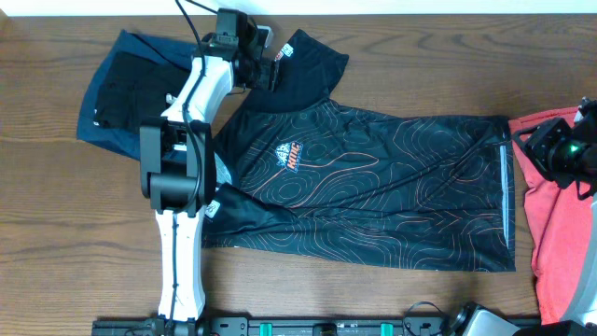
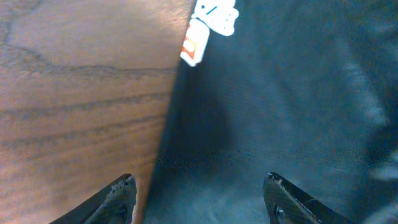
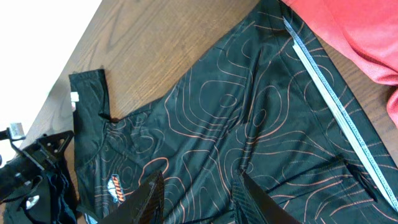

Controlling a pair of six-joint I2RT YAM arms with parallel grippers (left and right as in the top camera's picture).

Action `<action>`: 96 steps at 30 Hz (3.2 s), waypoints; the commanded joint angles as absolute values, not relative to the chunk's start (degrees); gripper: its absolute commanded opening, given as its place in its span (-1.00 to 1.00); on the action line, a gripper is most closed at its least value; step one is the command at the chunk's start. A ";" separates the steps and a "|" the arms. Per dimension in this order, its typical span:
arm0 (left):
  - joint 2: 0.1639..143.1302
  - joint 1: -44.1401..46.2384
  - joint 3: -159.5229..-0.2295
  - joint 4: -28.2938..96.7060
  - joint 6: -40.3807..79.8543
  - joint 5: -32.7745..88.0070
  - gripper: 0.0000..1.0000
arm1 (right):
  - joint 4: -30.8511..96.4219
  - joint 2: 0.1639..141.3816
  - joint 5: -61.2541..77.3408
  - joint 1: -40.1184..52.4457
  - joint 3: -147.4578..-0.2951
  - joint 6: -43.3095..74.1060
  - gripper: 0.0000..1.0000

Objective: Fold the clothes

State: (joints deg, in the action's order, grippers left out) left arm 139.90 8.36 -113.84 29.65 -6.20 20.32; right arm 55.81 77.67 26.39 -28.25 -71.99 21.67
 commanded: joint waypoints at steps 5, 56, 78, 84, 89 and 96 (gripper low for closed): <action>143.28 8.23 -115.31 27.24 -10.92 16.51 0.35 | 58.13 77.82 25.50 -27.73 -72.77 21.56 -0.34; 123.22 10.37 -115.09 58.87 -11.70 10.87 -0.88 | 23.31 110.41 16.67 -25.76 -71.70 14.06 -0.19; 123.22 10.37 -115.09 59.11 -11.73 10.85 -0.88 | 13.50 119.42 33.91 -25.36 -75.48 18.17 -0.98; 123.22 10.37 -115.09 59.11 -11.75 10.83 -0.88 | 13.76 116.95 39.48 -27.11 -76.84 18.83 -0.97; 123.22 10.37 -115.09 59.11 -11.75 10.83 -0.88 | 17.34 114.69 37.56 -28.25 -76.84 18.70 -0.98; 122.67 10.37 -115.11 60.90 -11.75 10.81 -0.88 | 25.21 113.75 32.42 -29.69 -76.84 17.78 -0.98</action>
